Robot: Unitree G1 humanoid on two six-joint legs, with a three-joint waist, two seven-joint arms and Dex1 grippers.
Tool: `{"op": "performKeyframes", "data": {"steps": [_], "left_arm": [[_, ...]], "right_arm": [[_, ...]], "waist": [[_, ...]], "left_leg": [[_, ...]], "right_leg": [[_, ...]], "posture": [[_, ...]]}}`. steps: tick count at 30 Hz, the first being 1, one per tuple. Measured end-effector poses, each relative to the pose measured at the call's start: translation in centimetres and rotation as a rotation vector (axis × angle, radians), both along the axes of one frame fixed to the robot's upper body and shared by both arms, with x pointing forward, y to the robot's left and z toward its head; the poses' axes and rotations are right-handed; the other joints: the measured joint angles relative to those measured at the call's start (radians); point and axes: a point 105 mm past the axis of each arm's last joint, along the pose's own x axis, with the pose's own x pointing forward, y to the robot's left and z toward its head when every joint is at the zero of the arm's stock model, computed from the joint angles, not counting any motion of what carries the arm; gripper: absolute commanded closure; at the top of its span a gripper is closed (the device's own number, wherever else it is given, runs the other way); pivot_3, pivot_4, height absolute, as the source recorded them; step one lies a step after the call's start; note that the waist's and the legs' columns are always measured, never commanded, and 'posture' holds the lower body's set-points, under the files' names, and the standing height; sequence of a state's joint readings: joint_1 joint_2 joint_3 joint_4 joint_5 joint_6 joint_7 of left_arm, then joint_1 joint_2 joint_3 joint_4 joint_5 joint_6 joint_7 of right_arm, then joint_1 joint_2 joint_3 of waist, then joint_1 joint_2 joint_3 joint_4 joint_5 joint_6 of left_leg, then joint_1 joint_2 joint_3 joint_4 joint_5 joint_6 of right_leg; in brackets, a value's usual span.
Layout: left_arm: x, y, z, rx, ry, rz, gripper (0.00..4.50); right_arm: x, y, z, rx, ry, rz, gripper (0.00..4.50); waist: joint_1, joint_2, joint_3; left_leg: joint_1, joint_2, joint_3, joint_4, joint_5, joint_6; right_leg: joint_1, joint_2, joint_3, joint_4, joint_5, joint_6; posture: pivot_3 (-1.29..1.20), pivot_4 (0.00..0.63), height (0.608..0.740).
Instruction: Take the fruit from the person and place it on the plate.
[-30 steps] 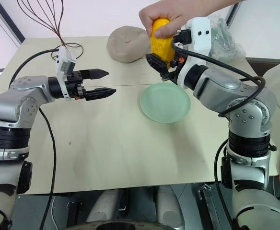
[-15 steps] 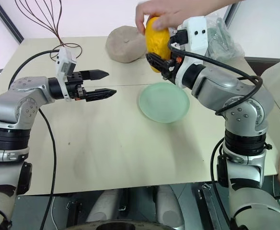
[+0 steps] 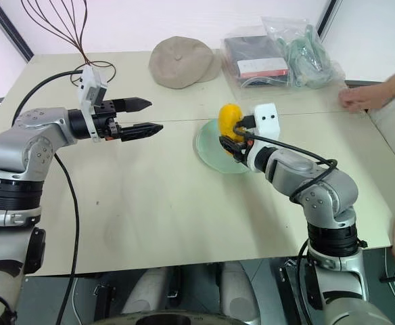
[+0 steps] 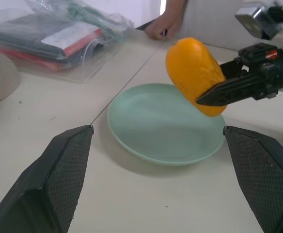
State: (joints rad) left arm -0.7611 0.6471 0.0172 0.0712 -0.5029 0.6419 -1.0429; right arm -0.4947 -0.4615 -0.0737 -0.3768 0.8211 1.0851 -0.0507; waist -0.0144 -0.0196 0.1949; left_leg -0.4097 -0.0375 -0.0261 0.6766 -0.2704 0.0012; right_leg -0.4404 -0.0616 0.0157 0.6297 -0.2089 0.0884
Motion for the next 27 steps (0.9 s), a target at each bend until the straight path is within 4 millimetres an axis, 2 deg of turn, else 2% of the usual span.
{"op": "performKeyframes", "data": {"steps": [8, 9, 11, 12, 18, 21, 23, 25, 27], "left_arm": [[0.1, 0.0, 0.0, 0.0, -0.001, 0.008, 0.0], [0.1, 0.0, 0.0, 0.0, -0.001, 0.011, 0.0], [0.1, 0.0, 0.0, 0.0, -0.001, 0.014, 0.0], [0.2, 0.0, 0.0, 0.0, -0.001, 0.015, 0.0], [0.2, 0.0, 0.0, 0.0, 0.0, 0.019, 0.0], [0.1, 0.0, 0.0, 0.0, 0.0, 0.018, 0.0], [0.1, 0.0, 0.0, 0.001, -0.001, 0.014, 0.0], [-0.1, -0.1, -0.1, 0.002, -0.001, 0.004, 0.0], [-0.2, -0.1, -0.1, 0.003, 0.001, -0.002, 0.0]], "right_arm": [[0.8, -1.5, -3.5, -0.088, 0.06, -0.082, 2.21], [0.9, -1.5, -3.6, -0.097, 0.059, -0.083, 1.15], [1.0, -1.6, -3.7, -0.109, 0.051, -0.087, 0.2], [1.0, -1.6, -3.7, -0.113, 0.049, -0.087, 0.05], [1.0, -1.3, -3.2, -0.115, 0.037, -0.059, 0.05], [0.5, -1.6, -1.4, -0.133, -0.01, -0.026, 0.05], [-0.1, -2.3, 0.9, -0.149, -0.073, 0.001, 0.05], [-1.6, -3.5, 4.4, -0.172, -0.164, 0.04, 0.05], [-2.5, -4.0, 5.9, -0.185, -0.209, 0.06, 0.05]], "waist": [[0.001, 0.0, 0.0], [0.001, 0.0, 0.0], [0.001, 0.0, 0.0], [0.0, 0.0, 0.0], [0.001, 0.0, 0.0], [0.002, 0.0, 0.0], [0.004, 0.0, 0.0], [0.005, 0.0, 0.0], [0.004, 0.0, 0.0]], "left_leg": [[0.0, 0.0, 0.0, 0.0, 0.0, 0.0], [0.0, 0.0, 0.0, 0.0, 0.0, 0.0], [0.0, 0.0, 0.0, 0.0, 0.0, 0.0], [0.0, 0.0, 0.0, 0.0, 0.0, 0.0], [0.0, 0.0, 0.0, 0.0, 0.0, 0.0], [0.0, 0.0, 0.0, 0.0, 0.0, 0.0], [0.0, -0.001, 0.0, 0.0, 0.0, 0.0], [0.0, -0.001, 0.0, 0.0, 0.0, 0.0], [0.0, 0.0, 0.0, 0.0, 0.0, 0.0]], "right_leg": [[0.0, 0.001, 0.0, 0.0, 0.0, 0.0], [0.0, 0.001, 0.0, 0.0, 0.0, 0.0], [0.0, 0.002, 0.0, 0.0, 0.0, 0.0], [0.0, 0.002, 0.0, 0.0, 0.0, 0.0], [0.0, 0.002, 0.0, 0.0, 0.0, 0.0], [0.0, 0.002, 0.0, 0.0, 0.0, 0.0], [0.001, 0.001, -0.001, 0.0, 0.0, 0.0], [0.001, 0.001, -0.001, -0.001, 0.0, 0.0], [0.001, 0.0, -0.001, -0.001, 0.0, 0.0]], "posture": [[0.0, 0.15, 0.74], [0.0, 0.15, 0.74], [0.0, 0.15, 0.74], [0.0, 0.15, 0.74], [0.0, 0.15, 0.74], [0.0, 0.15, 0.74], [0.0, 0.15, 0.74], [0.0, 0.15, 0.74], [0.0, 0.15, 0.74]]}}
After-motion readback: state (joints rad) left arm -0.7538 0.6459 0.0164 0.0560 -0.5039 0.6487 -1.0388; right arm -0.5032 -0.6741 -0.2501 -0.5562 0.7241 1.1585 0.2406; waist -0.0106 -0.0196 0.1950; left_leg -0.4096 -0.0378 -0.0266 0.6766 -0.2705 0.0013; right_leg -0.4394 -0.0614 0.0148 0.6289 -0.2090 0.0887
